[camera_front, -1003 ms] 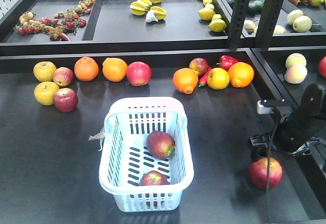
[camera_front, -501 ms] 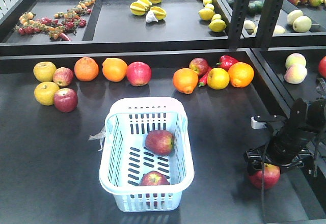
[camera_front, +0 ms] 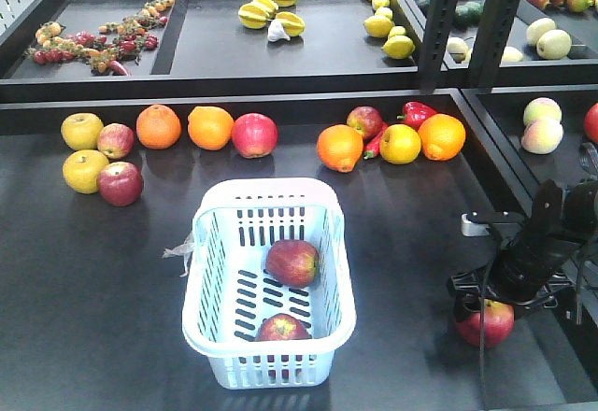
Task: Pick three apples into basket with both arms
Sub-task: 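Reach the right gripper to the third red apple and grasp it, then place the apple into the basket and open the right gripper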
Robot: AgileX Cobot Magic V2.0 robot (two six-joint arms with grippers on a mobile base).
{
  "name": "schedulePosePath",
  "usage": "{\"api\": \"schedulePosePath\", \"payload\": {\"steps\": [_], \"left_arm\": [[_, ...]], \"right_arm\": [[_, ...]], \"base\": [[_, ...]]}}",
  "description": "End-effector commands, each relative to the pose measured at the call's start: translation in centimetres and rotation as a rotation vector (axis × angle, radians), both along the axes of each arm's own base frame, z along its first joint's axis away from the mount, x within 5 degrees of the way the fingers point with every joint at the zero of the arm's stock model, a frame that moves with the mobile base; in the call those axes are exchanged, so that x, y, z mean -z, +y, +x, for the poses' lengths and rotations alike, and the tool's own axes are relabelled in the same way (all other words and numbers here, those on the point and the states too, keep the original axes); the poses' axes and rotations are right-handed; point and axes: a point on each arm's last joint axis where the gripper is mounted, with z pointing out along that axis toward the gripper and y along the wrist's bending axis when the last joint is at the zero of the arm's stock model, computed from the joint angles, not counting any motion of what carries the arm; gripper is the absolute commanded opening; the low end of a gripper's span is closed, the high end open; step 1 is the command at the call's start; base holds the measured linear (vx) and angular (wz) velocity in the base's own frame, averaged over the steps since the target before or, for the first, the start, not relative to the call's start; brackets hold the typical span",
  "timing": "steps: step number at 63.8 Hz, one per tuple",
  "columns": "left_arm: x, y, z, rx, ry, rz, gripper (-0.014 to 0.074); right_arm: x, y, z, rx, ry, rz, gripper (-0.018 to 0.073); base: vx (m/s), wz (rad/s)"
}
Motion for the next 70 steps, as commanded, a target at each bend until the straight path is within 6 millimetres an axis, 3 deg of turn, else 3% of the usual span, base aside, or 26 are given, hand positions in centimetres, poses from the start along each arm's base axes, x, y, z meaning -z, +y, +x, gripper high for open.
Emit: {"api": "schedulePosePath", "payload": {"steps": [1,18,40,52,61,70], "left_arm": [[-1.2,0.0,0.3,-0.001,-0.079,-0.014,0.0590],[-1.2,0.0,0.3,-0.001,-0.079,-0.014,0.0590],[-1.2,0.0,0.3,-0.001,-0.079,-0.014,0.0590],[-1.2,0.0,0.3,-0.001,-0.079,-0.014,0.0590],[-1.2,0.0,0.3,-0.001,-0.079,-0.014,0.0590],[-1.2,0.0,0.3,-0.001,-0.079,-0.014,0.0590]], "right_arm": [[-3.1,0.1,0.1,0.024,-0.058,0.024,0.0258],[-11.2,2.4,-1.4,-0.045,-0.225,0.058,0.0258],[-19.4,11.0,-6.3,-0.339,-0.440,0.120,0.0258],[-20.9,15.7,-8.3,-0.481,-0.550,0.174,0.0258],[-20.3,19.0,-8.9,-0.559,-0.612,0.208,0.0260],[-19.3,21.2,-8.6,-0.589,-0.660,0.226,0.0286]], "base": [[0.00,0.00],[0.00,0.00],[0.00,0.00],[0.00,0.00],[0.00,0.00],[0.00,0.00]]}}
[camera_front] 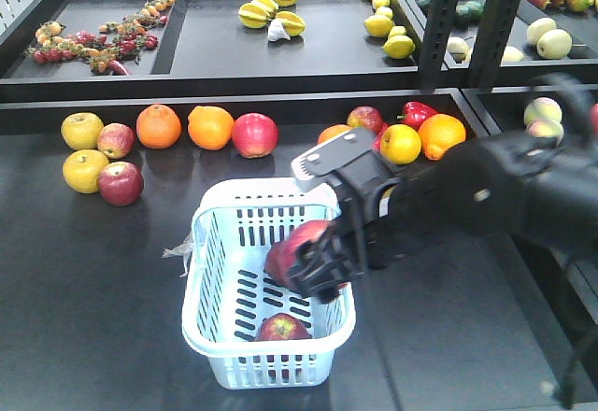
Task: Pick three apples into basket with both arms
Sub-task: 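Place the apple into the basket and open the right gripper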
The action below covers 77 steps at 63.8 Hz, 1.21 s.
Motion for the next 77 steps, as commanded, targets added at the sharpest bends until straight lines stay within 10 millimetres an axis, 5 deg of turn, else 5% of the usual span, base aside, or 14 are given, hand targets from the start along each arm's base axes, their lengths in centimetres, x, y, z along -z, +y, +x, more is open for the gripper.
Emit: {"api": "schedulePosePath", "payload": {"steps": [1,18,32,49,60,77], "left_arm": [[-1.2,0.0,0.3,-0.001,-0.079,-0.014,0.0590],[-1.2,0.0,0.3,-0.001,-0.079,-0.014,0.0590],[-1.2,0.0,0.3,-0.001,-0.079,-0.014,0.0590],[-1.2,0.0,0.3,-0.001,-0.079,-0.014,0.0590],[-1.2,0.0,0.3,-0.001,-0.079,-0.014,0.0590],[-1.2,0.0,0.3,-0.001,-0.079,-0.014,0.0590]], "right_arm": [[-1.6,1.2,0.6,-0.002,-0.131,0.079,0.0291],[1.2,2.2,1.4,-0.008,-0.074,0.038,0.0509],[1.3,2.2,1.5,-0.007,-0.073,0.039,0.0697],[1.2,2.0,1.3,-0.005,-0.061,0.033,0.0701],[-0.6,1.3,0.7,0.004,-0.099,0.025,0.0665],[-3.8,-2.7,0.3,0.091,-0.169,-0.049,0.0616]], "base": [[0.00,0.00],[0.00,0.00],[0.00,0.00],[0.00,0.00],[0.00,0.00],[0.00,0.00]]}}
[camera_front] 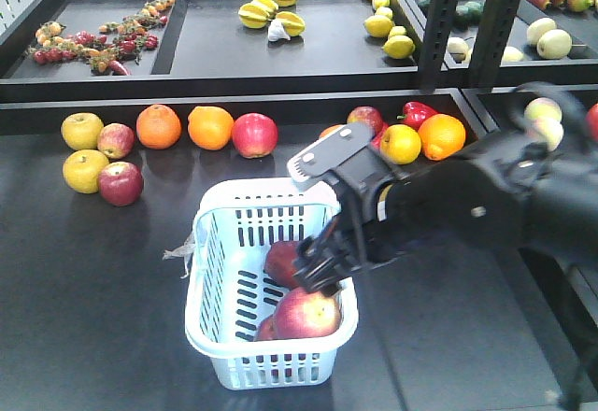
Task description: Pick three apples into basket with both arms
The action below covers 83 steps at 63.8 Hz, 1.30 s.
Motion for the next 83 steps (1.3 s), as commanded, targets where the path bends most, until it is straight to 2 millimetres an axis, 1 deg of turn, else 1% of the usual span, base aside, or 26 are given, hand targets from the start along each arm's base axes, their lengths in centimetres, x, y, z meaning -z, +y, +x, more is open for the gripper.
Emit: {"api": "schedulePosePath", "payload": {"steps": [1,4,10,17,20,23,28,33,37,41,44,55,66,83], "left_arm": [[-1.2,0.0,0.3,-0.001,-0.079,-0.014,0.0590],[-1.2,0.0,0.3,-0.001,-0.079,-0.014,0.0590],[-1.2,0.0,0.3,-0.001,-0.079,-0.014,0.0590],[-1.2,0.0,0.3,-0.001,-0.079,-0.014,0.0590],[-1.2,0.0,0.3,-0.001,-0.079,-0.014,0.0590],[-1.2,0.0,0.3,-0.001,-0.079,-0.014,0.0590],[-1.2,0.0,0.3,-0.001,-0.079,-0.014,0.0590],[-1.2,0.0,0.3,-0.001,-0.079,-0.014,0.0590],[-1.2,0.0,0.3,-0.001,-0.079,-0.014,0.0590],[-1.2,0.0,0.3,-0.001,-0.079,-0.014,0.0590],[-1.2,0.0,0.3,-0.001,-0.079,-0.014,0.0590],[-1.2,0.0,0.3,-0.001,-0.079,-0.014,0.0590],[-1.2,0.0,0.3,-0.001,-0.079,-0.014,0.0590],[-1.2,0.0,0.3,-0.001,-0.079,-0.014,0.0590]], "right_arm": [[-3.1,-2.4,0.4,0.069,-0.089,0.024,0.0616],[-3.4,-3.8,0.7,0.109,-0.083,0.016,0.0616],[-4.1,-7.3,1.2,0.201,-0.070,-0.011,0.0614],[-5.4,-10.7,1.0,0.318,-0.080,0.020,0.0612],[-5.6,-12.3,0.4,0.368,-0.092,0.022,0.0610],[-5.7,-13.4,-0.2,0.406,-0.102,0.027,0.0610],[-5.9,-15.4,-1.8,0.479,-0.120,0.034,0.0608],[-5.7,-16.9,-3.6,0.532,-0.132,0.034,0.0605],[-5.9,-17.7,-5.0,0.567,-0.161,0.044,0.0601],[-6.0,-18.2,-6.2,0.593,-0.194,0.057,0.0595],[-6.5,-18.4,-7.2,0.610,-0.235,0.078,0.0592],[-7.9,-18.5,-9.9,0.611,-0.324,0.097,0.0592],[-8.7,-18.6,-11.1,0.609,-0.375,0.111,0.0592],[-8.7,-18.6,-11.1,0.609,-0.377,0.111,0.0592]], "base": [[0.00,0.00],[0.00,0.00],[0.00,0.00],[0.00,0.00],[0.00,0.00],[0.00,0.00],[0.00,0.00],[0.00,0.00],[0.00,0.00],[0.00,0.00],[0.00,0.00],[0.00,0.00],[0.00,0.00],[0.00,0.00]]}}
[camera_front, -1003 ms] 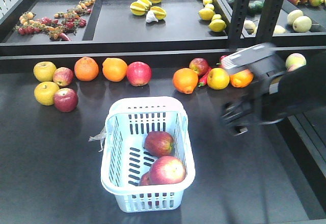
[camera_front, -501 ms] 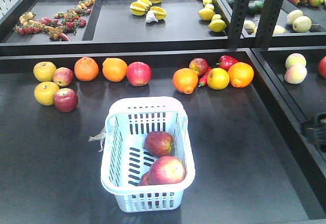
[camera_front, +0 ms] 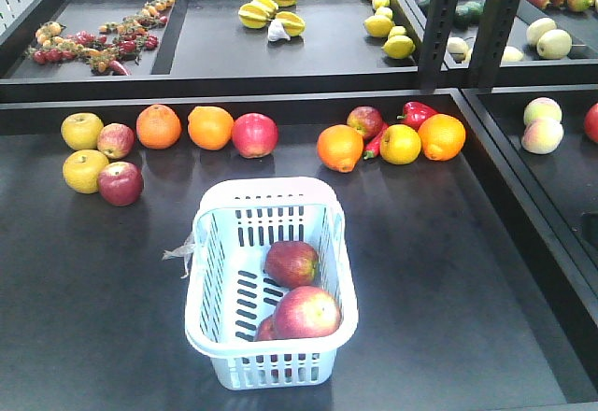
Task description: Pick three apples into basket with both arms
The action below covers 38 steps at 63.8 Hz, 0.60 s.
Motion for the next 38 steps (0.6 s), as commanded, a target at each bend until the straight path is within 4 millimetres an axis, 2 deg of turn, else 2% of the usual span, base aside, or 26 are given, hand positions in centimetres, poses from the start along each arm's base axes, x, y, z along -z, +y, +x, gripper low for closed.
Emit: {"api": "schedulePosePath", "payload": {"steps": [1,18,25,31,38], "left_arm": [[-1.15,-0.03,0.27,-0.001,-0.079,-0.014,0.0590],[-1.15,-0.03,0.27,-0.001,-0.079,-0.014,0.0590],[-1.15,-0.03,0.27,-0.001,-0.079,-0.014,0.0584],[-1.15,-0.03,0.27,-0.001,-0.079,-0.014,0.0540],[-1.15,-0.03,0.27,-0.001,-0.079,-0.014,0.0430]], "right_arm": [[-1.35,-0.18,0.20,0.011,-0.092,-0.006,0.0592],[-1.35,-0.18,0.20,0.011,-0.092,-0.006,0.0592],[-1.36,-0.20,0.20,0.011,-0.093,-0.009,0.0562],[-1.36,-0.20,0.20,0.011,-0.093,-0.009,0.0490],[-1.36,-0.20,0.20,0.011,-0.093,-0.009,0.0338]], "base": [[0.00,0.00],[0.00,0.00],[0.00,0.00],[0.00,0.00],[0.00,0.00]]}}
